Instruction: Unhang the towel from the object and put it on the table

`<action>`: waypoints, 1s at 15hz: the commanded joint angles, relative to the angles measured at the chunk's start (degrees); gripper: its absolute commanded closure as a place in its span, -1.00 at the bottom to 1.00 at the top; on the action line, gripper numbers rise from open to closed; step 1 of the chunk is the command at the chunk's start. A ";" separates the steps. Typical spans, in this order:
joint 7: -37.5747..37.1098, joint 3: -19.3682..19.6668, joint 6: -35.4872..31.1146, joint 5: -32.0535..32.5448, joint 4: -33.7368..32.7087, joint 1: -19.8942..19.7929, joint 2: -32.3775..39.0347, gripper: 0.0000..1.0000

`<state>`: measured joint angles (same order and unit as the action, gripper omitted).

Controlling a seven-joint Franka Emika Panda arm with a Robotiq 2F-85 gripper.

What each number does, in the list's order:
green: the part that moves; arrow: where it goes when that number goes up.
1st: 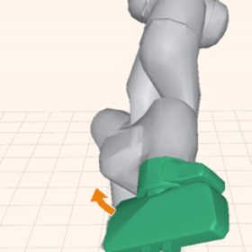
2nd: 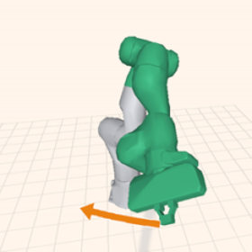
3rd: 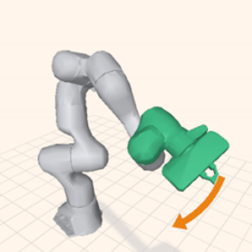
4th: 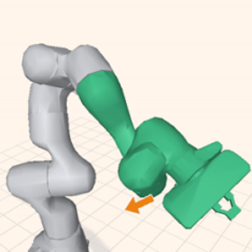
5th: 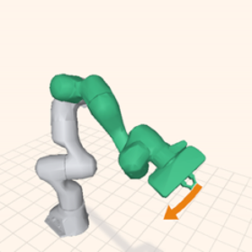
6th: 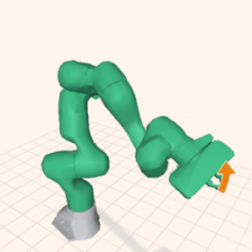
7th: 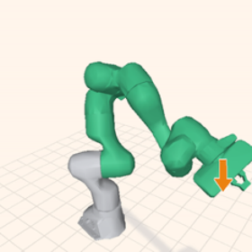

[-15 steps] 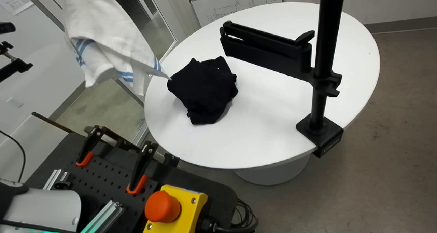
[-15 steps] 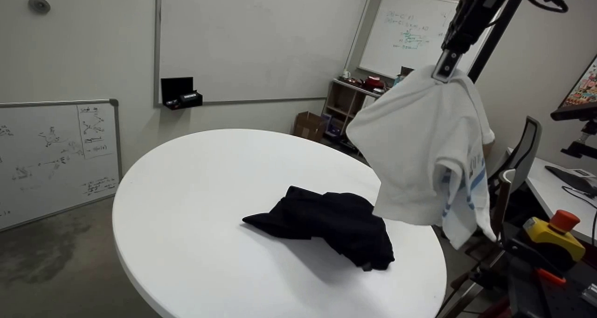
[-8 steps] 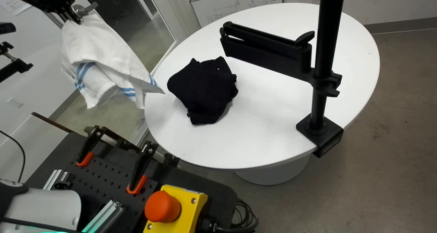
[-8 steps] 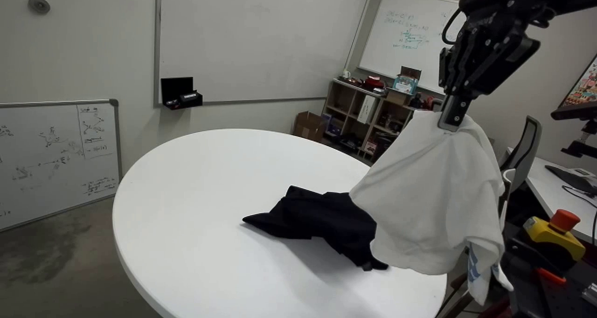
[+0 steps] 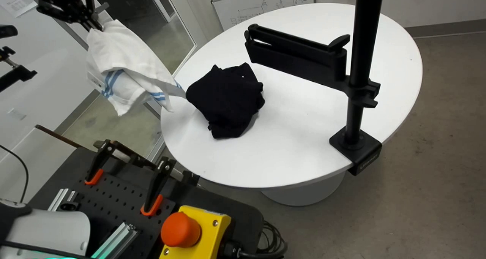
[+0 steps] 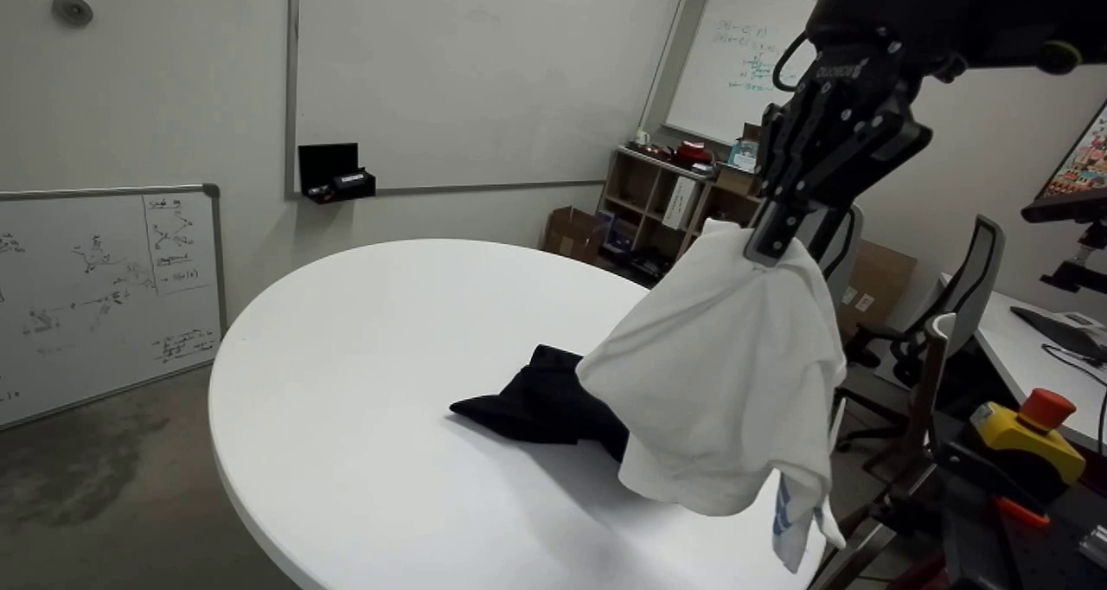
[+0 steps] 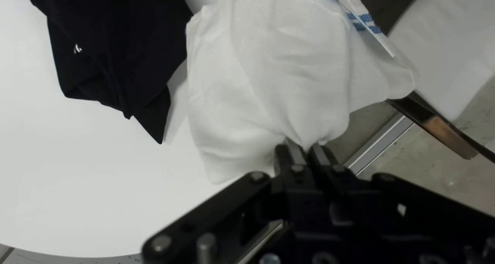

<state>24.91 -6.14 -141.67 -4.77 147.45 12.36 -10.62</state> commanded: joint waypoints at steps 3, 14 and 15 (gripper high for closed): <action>-1.98 -0.35 -9.22 4.80 -0.74 -1.38 6.41 0.39; -4.54 1.39 -11.67 7.96 -1.01 -6.33 7.82 -0.98; -6.15 1.77 -8.63 9.63 -1.41 -7.11 6.88 -1.00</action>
<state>22.61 -5.11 -153.38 1.18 147.09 6.59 -2.76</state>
